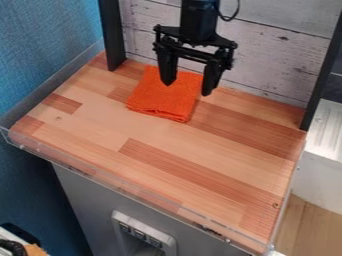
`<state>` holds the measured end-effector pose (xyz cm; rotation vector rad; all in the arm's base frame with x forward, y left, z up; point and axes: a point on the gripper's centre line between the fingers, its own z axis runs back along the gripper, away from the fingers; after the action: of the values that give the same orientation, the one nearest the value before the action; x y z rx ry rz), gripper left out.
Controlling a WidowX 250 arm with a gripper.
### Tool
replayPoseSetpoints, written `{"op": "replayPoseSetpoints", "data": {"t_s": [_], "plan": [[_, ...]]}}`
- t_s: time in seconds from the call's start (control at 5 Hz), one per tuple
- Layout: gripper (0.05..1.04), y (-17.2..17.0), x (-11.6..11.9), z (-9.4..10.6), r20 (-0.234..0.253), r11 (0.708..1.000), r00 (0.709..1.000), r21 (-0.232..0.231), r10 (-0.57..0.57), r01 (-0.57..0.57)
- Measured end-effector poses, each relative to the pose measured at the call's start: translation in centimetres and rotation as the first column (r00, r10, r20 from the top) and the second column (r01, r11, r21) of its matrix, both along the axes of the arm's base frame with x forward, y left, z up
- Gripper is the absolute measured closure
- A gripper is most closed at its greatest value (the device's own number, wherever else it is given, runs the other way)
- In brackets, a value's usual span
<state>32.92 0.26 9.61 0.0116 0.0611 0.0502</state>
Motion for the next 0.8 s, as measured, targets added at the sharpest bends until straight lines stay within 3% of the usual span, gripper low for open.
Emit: {"op": "replayPoseSetpoints", "data": {"t_s": [0.2,0.8], "plan": [[0.086,0.9,0.9,0.1,0.043,1.0,0.999,0.001,0.016,-0.016],[0.088,4.9,2.6,0.1,0.095,0.996,0.992,-0.027,0.087,-0.084]]}}
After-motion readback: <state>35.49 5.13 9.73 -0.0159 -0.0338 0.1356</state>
